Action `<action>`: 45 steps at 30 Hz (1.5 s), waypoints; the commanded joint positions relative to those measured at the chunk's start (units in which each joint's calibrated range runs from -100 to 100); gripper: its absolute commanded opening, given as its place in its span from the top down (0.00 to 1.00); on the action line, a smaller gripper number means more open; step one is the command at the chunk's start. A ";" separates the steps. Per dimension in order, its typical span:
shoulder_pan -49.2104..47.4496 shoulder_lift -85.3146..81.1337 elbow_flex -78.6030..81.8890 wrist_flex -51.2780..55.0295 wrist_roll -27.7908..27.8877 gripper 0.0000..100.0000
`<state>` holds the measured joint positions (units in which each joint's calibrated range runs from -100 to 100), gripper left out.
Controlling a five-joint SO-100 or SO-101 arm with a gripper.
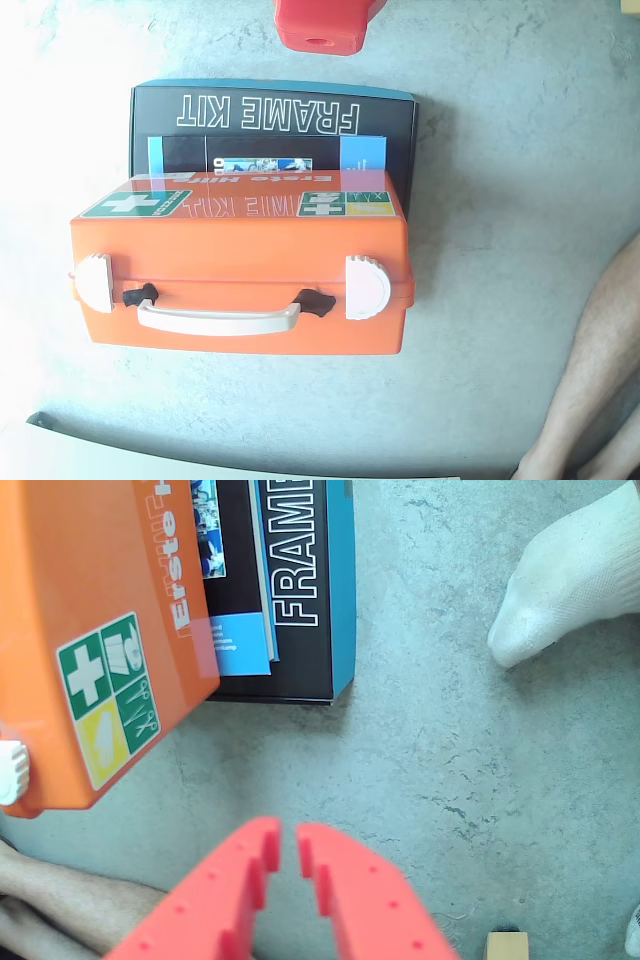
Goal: Grab the white handle of the orange box
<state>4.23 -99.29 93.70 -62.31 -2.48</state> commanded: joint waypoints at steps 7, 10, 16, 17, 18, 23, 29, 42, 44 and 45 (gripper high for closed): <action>-0.39 -0.71 5.41 9.94 0.21 0.99; -0.39 -0.71 5.41 10.02 0.21 0.99; -0.78 -0.71 4.97 12.82 0.16 0.98; -1.32 -0.71 4.71 14.93 0.16 0.98; -2.25 -0.71 4.09 17.89 0.16 0.98; -6.74 4.94 -2.29 23.65 0.26 0.98; -8.91 13.71 -13.11 23.90 -0.21 0.98; -9.46 27.21 -23.83 29.40 0.21 0.74; -8.91 30.25 -25.51 29.40 0.00 0.79; -8.76 31.93 -26.49 29.31 0.00 0.81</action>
<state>-5.03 -71.58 68.14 -33.62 -2.43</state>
